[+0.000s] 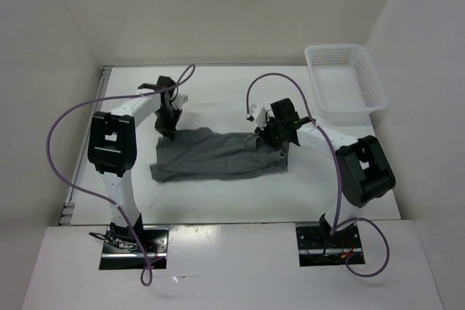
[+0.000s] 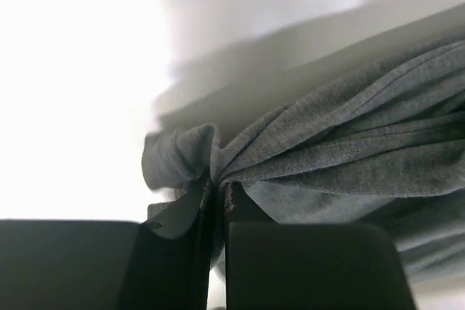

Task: Fold and stack the shorts
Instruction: Fold the shorts

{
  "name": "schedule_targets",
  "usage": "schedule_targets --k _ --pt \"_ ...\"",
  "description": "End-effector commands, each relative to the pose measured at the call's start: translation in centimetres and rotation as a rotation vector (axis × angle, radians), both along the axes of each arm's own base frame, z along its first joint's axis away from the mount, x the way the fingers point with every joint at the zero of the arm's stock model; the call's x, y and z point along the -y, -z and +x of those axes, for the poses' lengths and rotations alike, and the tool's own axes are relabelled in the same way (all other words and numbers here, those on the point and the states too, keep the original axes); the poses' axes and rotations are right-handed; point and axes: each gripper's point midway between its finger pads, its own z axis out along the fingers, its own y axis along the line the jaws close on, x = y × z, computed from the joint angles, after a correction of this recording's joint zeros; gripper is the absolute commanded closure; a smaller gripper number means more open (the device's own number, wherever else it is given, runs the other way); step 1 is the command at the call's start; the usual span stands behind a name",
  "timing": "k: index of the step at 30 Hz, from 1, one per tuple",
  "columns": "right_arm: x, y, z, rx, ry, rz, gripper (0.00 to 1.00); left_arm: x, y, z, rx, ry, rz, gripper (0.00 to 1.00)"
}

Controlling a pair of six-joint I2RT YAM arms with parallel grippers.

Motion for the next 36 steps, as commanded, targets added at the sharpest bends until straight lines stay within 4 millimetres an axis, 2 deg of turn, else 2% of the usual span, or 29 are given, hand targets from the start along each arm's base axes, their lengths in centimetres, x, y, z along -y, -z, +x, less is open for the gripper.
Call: schedule_targets --k 1,2,3,4,5,6,7,8,9,10,11,13,14,16,17,18,20,22,23,24,25,28,31,33,34,36 --pt "-1.0 -5.4 7.9 0.294 0.133 0.054 0.48 -2.0 -1.6 7.8 0.226 -0.047 0.095 0.93" --pt "-1.1 -6.0 8.7 0.317 0.158 0.067 0.3 -2.1 -1.9 8.7 0.245 -0.052 0.106 0.83" --pt "-0.8 -7.9 10.4 0.368 0.207 0.085 0.09 -2.1 -2.3 9.5 0.264 -0.056 0.112 0.52" --pt "-1.1 -8.8 11.2 0.378 0.254 0.125 0.03 -2.0 -2.7 10.3 0.282 -0.057 0.109 0.44" --pt "-0.8 -10.3 12.2 0.405 0.298 0.159 0.0 -1.9 -3.8 11.2 0.317 -0.06 0.103 0.37" --pt "-0.5 -13.3 13.8 0.454 0.348 0.208 0.0 -1.9 -4.7 11.3 0.335 -0.061 0.101 0.33" --pt "-0.2 -13.9 14.0 0.422 0.407 0.253 0.0 -2.0 -6.9 11.7 0.39 -0.07 0.08 0.27" --pt "0.3 -14.9 14.4 0.414 0.447 0.281 0.0 -2.0 -8.5 11.9 0.431 -0.073 0.073 0.25" --pt "1.5 -17.5 15.1 0.436 0.493 0.317 0.0 -2.4 -10.3 10.9 0.46 -0.08 0.061 0.22" --pt "1.3 -18.6 14.5 0.414 0.472 0.35 0.0 -2.2 -11.1 10.3 0.472 -0.075 0.044 0.2" --pt "1.4 -18.2 13.3 0.358 0.461 0.331 0.01 -2.3 -11.8 9.6 0.483 -0.076 0.043 0.18" --pt "0.6 -18.8 11.0 0.304 0.402 0.357 0.1 -3.1 -12.0 6.8 0.448 -0.087 0.031 0.18" --pt "0.6 -17.0 9.2 0.227 0.384 0.339 0.13 -3.1 -11.5 5.6 0.416 -0.083 0.026 0.18" --pt "-1.1 -15.6 6.6 0.172 0.303 0.317 0.23 -3.6 -9.7 2.9 0.323 -0.088 0.03 0.18" --pt "-1.3 -13.9 4.7 0.143 0.258 0.273 0.24 -4.0 -8.1 1.2 0.261 -0.094 0.029 0.18" --pt "-2.7 -12.3 2.9 0.113 0.2 0.248 0.24 -4.0 -7.3 0.3 0.225 -0.097 0.015 0.18" --pt "-3.5 -11.2 0.8 0.081 0.119 0.208 0.22 -4.1 -6.7 -0.9 0.199 -0.103 -0.006 0.18" --pt "-3.8 -9.7 -0.5 0.051 0.081 0.177 0.21 -4.3 -6.7 -0.8 0.216 -0.113 -0.017 0.19" --pt "-4.1 -9.6 -0.8 0.056 0.047 0.158 0.19 -4.7 -6.9 -0.4 0.244 -0.123 -0.019 0.19" --pt "-3.8 -9.0 -1.2 0.047 0.03 0.135 0.19 -4.7 -6.1 -0.8 0.229 -0.123 -0.017 0.19" --pt "-4.3 -8.4 -2.1 0.04 -0.019 0.109 0.17 -4.9 -5.8 -0.9 0.229 -0.127 -0.004 0.19" --pt "-4.7 -7.7 -3.7 0.048 -0.131 0.026 0.16 -5.3 -4.3 -1.5 0.191 -0.136 0.0 0.19" --pt "-4.7 -7.0 -4.3 0.035 -0.149 0.012 0.16 -5.0 -2.0 -2.4 0.114 -0.132 -0.011 0.22" --pt "-4.2 -6.6 -4.2 0.043 -0.158 -0.017 0.16 -4.8 -1.1 -2.6 0.086 -0.13 -0.021 0.28" --pt "-4.0 -6.1 -4.5 0.036 -0.166 -0.028 0.16 -4.4 -0.9 -2.7 0.075 -0.126 -0.039 0.39" --pt "-3.5 -5.5 -4.9 0.034 -0.198 -0.077 0.23 -4.2 -0.5 -2.8 0.063 -0.124 -0.049 0.5"
